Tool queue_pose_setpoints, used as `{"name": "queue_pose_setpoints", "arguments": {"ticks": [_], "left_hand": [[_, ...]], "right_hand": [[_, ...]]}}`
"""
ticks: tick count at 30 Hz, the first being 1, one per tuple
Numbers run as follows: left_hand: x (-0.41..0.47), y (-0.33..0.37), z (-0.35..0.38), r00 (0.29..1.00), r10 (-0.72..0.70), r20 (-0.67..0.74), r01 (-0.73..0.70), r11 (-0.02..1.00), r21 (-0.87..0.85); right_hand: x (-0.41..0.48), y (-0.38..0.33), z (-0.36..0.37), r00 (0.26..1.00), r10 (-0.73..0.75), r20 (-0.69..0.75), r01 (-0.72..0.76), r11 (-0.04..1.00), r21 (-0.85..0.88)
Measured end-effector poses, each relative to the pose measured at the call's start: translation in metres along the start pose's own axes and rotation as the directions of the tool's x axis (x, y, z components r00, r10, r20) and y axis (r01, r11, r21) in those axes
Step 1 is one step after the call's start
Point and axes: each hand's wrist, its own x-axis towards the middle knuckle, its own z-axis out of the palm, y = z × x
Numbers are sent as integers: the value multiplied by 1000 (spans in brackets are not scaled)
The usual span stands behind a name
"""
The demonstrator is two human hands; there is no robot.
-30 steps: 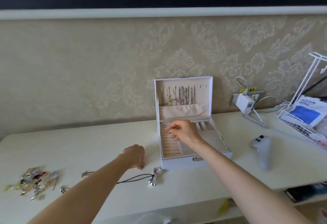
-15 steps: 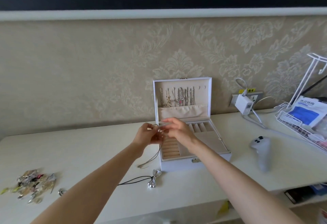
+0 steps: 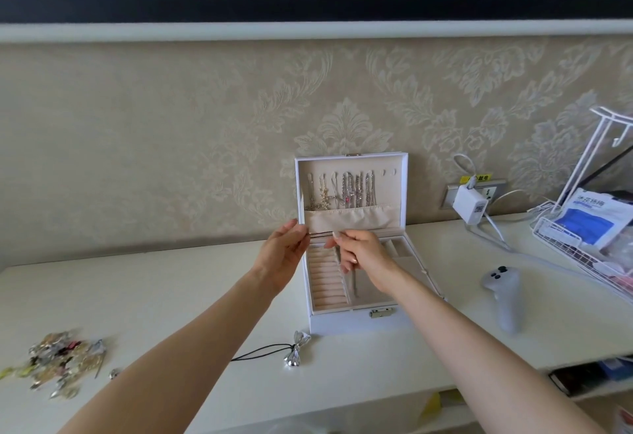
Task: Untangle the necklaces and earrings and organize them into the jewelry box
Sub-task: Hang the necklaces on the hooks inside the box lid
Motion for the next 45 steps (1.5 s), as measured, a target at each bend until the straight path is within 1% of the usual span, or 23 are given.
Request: {"name": "queue_pose_setpoints", "arguments": {"ticks": [4, 6, 9, 11, 13, 15, 18, 22, 24, 26, 27, 29, 31, 32, 34, 36, 38, 39, 42, 45], "left_hand": [[2, -6, -2, 995, 25, -97, -20, 998, 57], [1, -9, -2, 991, 46, -127, -32, 993, 112], [-1, -12, -4, 985, 69, -156, -39, 981, 191], [1, -15, -7, 983, 78, -165, -38, 972, 232], [1, -18, -10, 984, 77, -161, -21, 946, 324], [1, -21, -13, 982, 74, -173, 8, 903, 430], [1, -25, -17, 981, 89, -173, 15, 852, 523], [0, -26, -22, 987, 142, -74, -46, 695, 717], [-1, -26, -25, 989, 136, -64, -44, 673, 739], [-1, -25, -28, 990, 122, -65, -36, 679, 733], [-1, -24, -28, 992, 108, -61, -30, 682, 731], [-3, -24, -25, 997, 66, -45, -10, 666, 746], [-5, -24, -22, 999, 24, -22, 3, 607, 795], [-5, -24, -21, 1000, 12, -5, -3, 574, 819], [-5, -24, -18, 1000, 18, 20, -27, 528, 849], [-3, -20, -12, 998, 39, 45, -59, 510, 858], [-2, -14, -1, 992, 75, 102, -126, 496, 859], [-1, -10, 6, 986, 87, 144, -168, 498, 851], [0, 3, 34, 963, 67, 261, -252, 562, 788], [3, 10, 59, 943, 76, 324, -305, 588, 750]], "right_hand": [[1, -7, -6, 997, -9, -77, 9, 1000, -9], [3, -11, -10, 990, -26, -135, 16, 997, -73], [6, -16, -18, 978, -95, -183, 54, 975, -215], [7, -21, -22, 974, -121, -190, 67, 962, -265], [9, -26, -26, 974, -103, -202, 44, 960, -277], [12, -31, -32, 977, -40, -208, -4, 978, -206], [14, -40, -39, 984, 28, -176, -40, 997, -68], [15, -47, -44, 991, 51, -121, -38, 993, 111], [16, -49, -47, 993, 34, -110, -8, 974, 226], [17, -49, -50, 993, -5, -115, 37, 961, 275], [17, -49, -50, 992, -27, -123, 59, 963, 264], [17, -51, -47, 986, -72, -148, 98, 980, 172], [16, -53, -43, 979, -109, -174, 122, 990, 66], [17, -55, -41, 977, -120, -176, 129, 991, 41], [17, -58, -38, 980, -128, -153, 134, 991, 30], [16, -62, -37, 984, -129, -124, 131, 991, 7], [15, -67, -36, 985, -140, -99, 138, 990, -19], [15, -70, -36, 986, -145, -84, 142, 989, -33], [15, -78, -37, 989, -144, -20, 140, 981, -133], [15, -84, -35, 991, -131, 2, 127, 959, -255]]}}
